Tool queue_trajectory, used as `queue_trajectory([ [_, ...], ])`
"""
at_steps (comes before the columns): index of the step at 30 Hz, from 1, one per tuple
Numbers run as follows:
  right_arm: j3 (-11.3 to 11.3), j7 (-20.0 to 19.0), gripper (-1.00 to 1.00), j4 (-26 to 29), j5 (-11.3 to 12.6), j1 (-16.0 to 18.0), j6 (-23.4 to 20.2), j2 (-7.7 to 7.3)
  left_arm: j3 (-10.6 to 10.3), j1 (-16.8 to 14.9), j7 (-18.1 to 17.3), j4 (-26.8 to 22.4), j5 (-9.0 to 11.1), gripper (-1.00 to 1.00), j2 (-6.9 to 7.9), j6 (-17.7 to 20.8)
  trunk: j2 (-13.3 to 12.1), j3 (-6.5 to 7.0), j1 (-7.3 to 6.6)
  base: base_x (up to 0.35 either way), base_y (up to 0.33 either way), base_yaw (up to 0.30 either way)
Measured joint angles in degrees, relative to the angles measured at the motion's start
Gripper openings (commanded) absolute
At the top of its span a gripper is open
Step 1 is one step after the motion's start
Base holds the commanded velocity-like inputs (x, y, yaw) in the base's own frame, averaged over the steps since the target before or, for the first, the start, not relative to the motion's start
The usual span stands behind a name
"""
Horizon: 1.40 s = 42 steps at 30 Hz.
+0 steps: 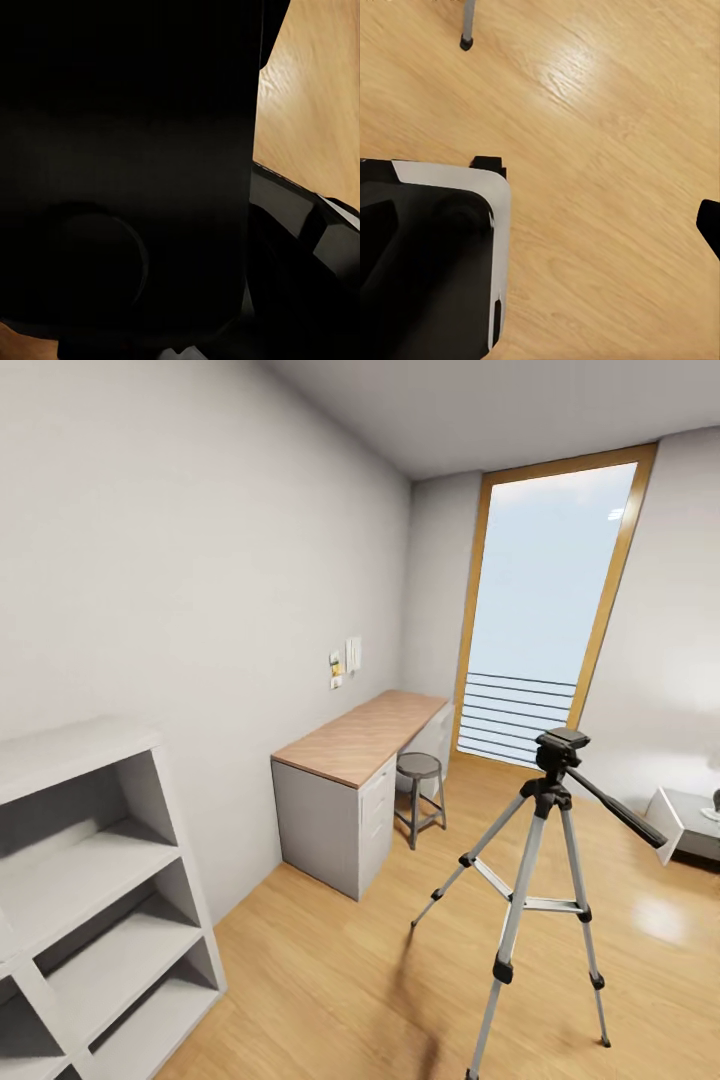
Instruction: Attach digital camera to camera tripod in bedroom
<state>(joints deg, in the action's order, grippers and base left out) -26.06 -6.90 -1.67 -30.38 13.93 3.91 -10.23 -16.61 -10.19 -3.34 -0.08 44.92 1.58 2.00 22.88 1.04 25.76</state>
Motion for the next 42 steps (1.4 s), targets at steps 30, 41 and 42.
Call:
queue_trajectory([
  [30,0.0,0.0,1.00,0.0,0.3,0.0,-0.1,0.06,-0.2,-0.7,-0.1,-0.1,-0.9,-1.00,-0.11,-0.1,0.0,0.00,-0.02,0.177,0.191,-0.036],
  [41,0.0,0.0,1.00,0.0,0.4,0.0,-0.2,0.08,-0.2,-0.7,-0.1,-0.1,-0.9,-1.00,-0.11,-0.1,0.0,0.00,0.00,0.083,0.187,-0.272],
  [42,0.0,0.0,1.00,0.0,0.4,0.0,-0.2,0.08,-0.2,-0.7,-0.1,-0.1,-0.9,-1.00,-0.11,-0.1,0.0,0.00,0.00,0.015,0.107,-0.289],
])
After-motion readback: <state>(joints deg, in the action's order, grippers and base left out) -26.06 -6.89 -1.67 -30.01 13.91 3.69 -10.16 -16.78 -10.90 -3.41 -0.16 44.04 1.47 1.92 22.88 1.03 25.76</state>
